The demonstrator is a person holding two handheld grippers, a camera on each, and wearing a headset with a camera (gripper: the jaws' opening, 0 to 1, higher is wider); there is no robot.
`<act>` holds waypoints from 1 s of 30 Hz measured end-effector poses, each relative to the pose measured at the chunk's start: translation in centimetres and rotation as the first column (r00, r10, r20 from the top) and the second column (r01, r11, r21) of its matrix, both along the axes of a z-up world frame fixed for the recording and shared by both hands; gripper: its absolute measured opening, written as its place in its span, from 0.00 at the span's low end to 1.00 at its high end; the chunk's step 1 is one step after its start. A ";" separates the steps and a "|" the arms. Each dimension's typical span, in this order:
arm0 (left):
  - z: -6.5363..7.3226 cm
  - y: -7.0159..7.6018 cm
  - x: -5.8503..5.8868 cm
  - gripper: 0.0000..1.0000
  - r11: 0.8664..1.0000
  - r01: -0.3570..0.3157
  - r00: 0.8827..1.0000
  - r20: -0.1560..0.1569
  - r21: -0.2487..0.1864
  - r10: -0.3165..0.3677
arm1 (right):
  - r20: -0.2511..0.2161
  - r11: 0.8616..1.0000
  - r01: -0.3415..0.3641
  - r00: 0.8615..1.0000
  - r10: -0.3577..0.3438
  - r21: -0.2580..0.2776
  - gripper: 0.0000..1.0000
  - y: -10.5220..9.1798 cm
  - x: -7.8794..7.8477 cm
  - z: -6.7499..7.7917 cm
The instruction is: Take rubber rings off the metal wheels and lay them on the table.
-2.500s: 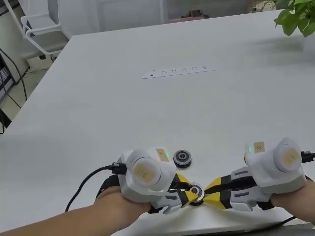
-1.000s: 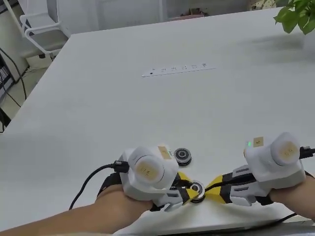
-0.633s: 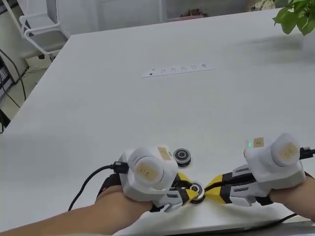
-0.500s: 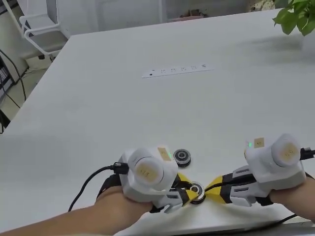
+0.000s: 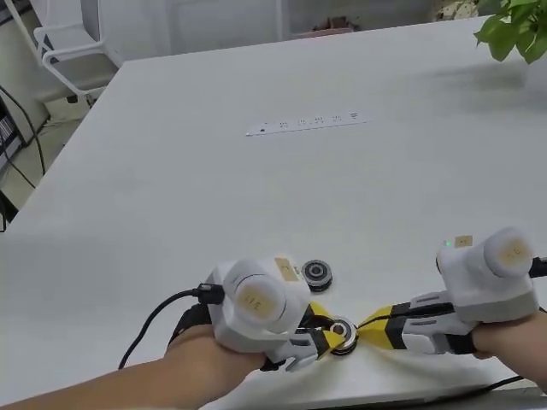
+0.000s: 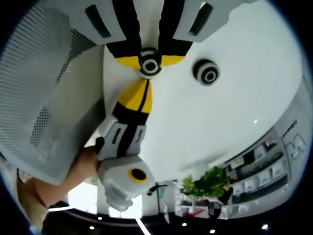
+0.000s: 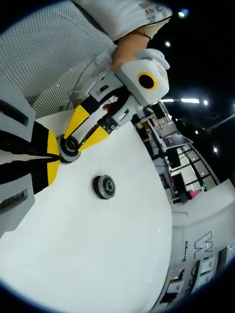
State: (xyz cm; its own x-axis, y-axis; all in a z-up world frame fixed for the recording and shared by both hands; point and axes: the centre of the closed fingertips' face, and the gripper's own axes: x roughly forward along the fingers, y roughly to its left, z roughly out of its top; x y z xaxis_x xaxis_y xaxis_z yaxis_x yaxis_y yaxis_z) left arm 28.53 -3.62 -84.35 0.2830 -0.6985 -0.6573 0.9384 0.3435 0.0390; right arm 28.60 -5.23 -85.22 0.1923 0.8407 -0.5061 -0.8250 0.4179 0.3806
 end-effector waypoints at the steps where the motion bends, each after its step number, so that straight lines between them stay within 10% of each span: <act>1: 0.0 0.0 0.0 0.13 1.000 -0.001 1.000 0.000 0.000 0.001 | -0.007 1.000 0.005 1.000 -0.005 0.009 0.00 0.0 0.1 0.1; 30: 0.1 0.0 0.2 0.12 1.000 -0.002 1.000 -0.001 0.009 0.002 | -0.035 0.996 -0.002 0.999 0.005 0.091 0.00 1.3 -0.5 1.5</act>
State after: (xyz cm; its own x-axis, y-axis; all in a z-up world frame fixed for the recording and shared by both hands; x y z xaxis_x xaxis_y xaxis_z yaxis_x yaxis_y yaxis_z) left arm 28.68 -3.63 -84.29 0.2840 -0.6922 -0.6635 0.9376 0.3453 0.0411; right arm 28.08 -3.89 -83.70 0.1730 0.8844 -0.4335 -0.8117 0.3774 0.4458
